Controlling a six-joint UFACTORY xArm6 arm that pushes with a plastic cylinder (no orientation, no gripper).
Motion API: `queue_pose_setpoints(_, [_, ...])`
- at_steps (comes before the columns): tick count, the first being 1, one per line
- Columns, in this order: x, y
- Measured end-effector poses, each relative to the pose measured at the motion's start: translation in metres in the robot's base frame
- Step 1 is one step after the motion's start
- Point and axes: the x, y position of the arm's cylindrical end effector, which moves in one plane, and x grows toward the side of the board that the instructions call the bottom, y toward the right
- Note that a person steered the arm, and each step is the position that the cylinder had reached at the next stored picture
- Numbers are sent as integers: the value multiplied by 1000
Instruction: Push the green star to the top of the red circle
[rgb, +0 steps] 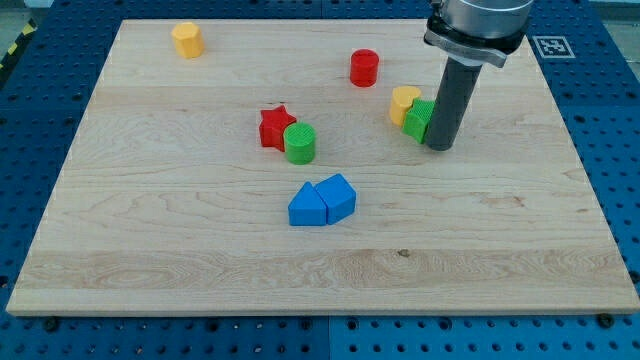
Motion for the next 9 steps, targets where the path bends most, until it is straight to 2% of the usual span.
queue_pose_setpoints(2, [-56,3])
queue_pose_setpoints(3, [-29,5])
queue_pose_setpoints(4, [-4,-20])
queue_pose_setpoints(5, [-23,-53])
queue_pose_setpoints(7, [-102,23])
queue_pose_setpoints(8, [-100,23])
queue_pose_setpoints(9, [-78,39])
